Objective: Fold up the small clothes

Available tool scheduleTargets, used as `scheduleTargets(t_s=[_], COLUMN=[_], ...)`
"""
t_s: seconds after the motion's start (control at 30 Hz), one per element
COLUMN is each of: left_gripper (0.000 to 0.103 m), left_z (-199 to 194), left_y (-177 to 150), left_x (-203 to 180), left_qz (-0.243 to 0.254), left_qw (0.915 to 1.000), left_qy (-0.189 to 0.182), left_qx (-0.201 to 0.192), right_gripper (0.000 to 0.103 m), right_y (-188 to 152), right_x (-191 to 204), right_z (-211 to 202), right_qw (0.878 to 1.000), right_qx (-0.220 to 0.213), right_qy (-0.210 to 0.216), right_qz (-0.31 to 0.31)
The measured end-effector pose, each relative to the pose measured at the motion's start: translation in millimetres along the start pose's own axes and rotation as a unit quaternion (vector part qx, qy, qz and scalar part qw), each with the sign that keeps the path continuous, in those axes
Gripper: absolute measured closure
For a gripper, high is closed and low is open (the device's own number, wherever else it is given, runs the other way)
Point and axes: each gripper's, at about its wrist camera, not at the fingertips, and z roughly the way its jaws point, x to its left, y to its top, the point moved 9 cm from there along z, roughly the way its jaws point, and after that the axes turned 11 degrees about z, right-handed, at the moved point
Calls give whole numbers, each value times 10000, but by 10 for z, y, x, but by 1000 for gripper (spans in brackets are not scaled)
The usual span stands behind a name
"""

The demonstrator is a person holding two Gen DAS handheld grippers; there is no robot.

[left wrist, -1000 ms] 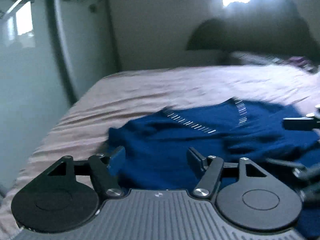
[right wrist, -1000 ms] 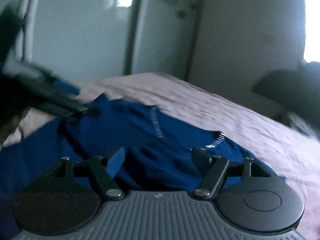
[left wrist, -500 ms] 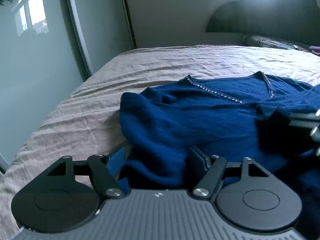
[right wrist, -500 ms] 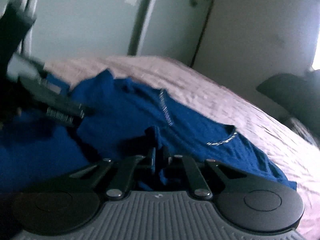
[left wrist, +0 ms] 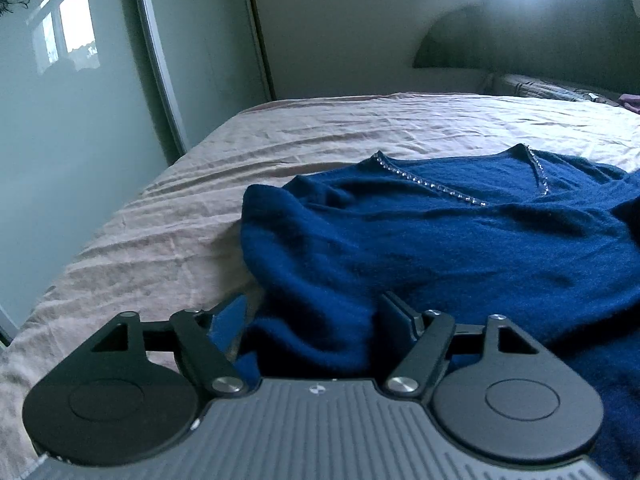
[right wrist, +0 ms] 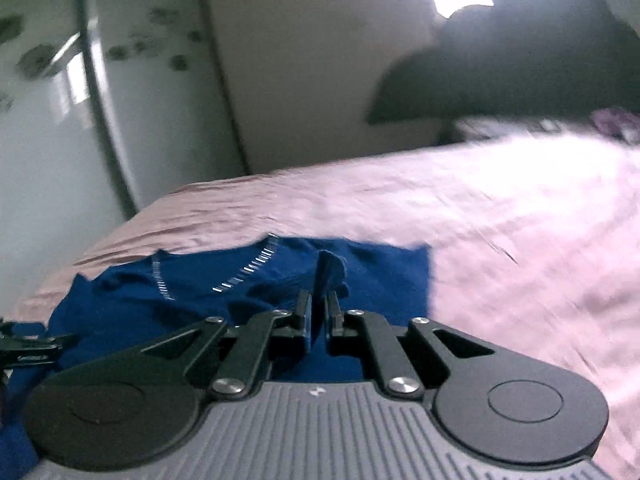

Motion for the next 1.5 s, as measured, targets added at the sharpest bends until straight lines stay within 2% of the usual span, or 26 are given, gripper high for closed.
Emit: scheduleTargets(t_s=[0.17, 0.23, 0.3, 0.37, 0.4, 0.47, 0.57, 0.63, 0.67, 0.7, 0.77, 0.87, 0.97, 1.0, 1.1, 1.2, 1.23, 1.4, 1.43, 1.5], left_gripper=[24, 25, 25, 23, 22, 19, 18, 18, 18, 18, 18, 18, 18, 18, 18, 17, 16, 16, 16, 16], left_z=[-38, -93, -172, -258, -295, -342, -356, -350, -351, -355, -355, -319, -272, -253, -227, -180, -135, 45, 35, -23], left_y=[12, 28, 65, 128, 167, 237, 307, 322, 324, 324, 324, 330, 331, 336, 397, 489, 500, 378, 342, 292], left_x=[24, 44, 49, 30, 9, -49, -161, -223, -243, -258, -273, -255, -211, -196, -138, -78, -71, -70, -61, -51], left_qz=[-32, -28, 43, 168, 239, 361, 472, 527, 553, 578, 618, 637, 559, 512, 366, 234, 238, 365, 373, 385], left_qw=[10000, 9999, 9996, 9990, 9984, 9976, 9970, 9968, 9967, 9964, 9961, 9959, 9965, 9968, 9967, 9956, 9957, 9965, 9963, 9963], left_qy=[53, 139, 268, 371, 412, 419, 368, 347, 348, 354, 373, 405, 418, 416, 513, 643, 670, 718, 752, 731], left_qx=[66, 62, -32, -206, -291, -417, -482, -484, -490, -500, -516, -497, -458, -441, -516, -643, -597, -206, -170, -235], right_gripper=[95, 95, 94, 94, 94, 94, 94, 87, 73, 54, 33, 36, 89, 94, 97, 97, 97, 94, 94, 94], right_y=[-127, -125, -96, 36, 93, 153, 123, 100, 92, 91, 96, 19, -77, -78, 41, 259, 297, 131, 132, 187], right_x=[-337, -407, -446, -499, -483, -378, -159, -94, -98, -122, -172, -213, -173, -173, -153, -175, -196, -330, -353, -347], right_z=[-52, -93, -210, -300, -333, -286, -45, 138, 237, 304, 424, 502, 479, 470, 375, 315, 341, 584, 540, 353], right_qw=[9978, 9970, 9969, 9954, 9951, 9978, 9997, 9985, 9977, 9974, 9969, 9938, 9899, 9893, 9921, 9969, 9973, 9930, 9929, 9941], right_qx=[379, 374, 165, -297, -455, -373, 117, 341, 466, 537, 659, 971, 1098, 1075, 752, 179, 108, 664, 576, 134], right_qy=[-51, -88, -321, -674, -701, -474, -85, -47, -70, -70, 30, 173, 121, 72, 160, 32, -49, -642, -775, -897], right_qz=[548, 677, 694, 614, 527, 285, -202, -435, -482, -472, -435, -504, -885, -979, -994, -760, -730, -736, -696, -603])
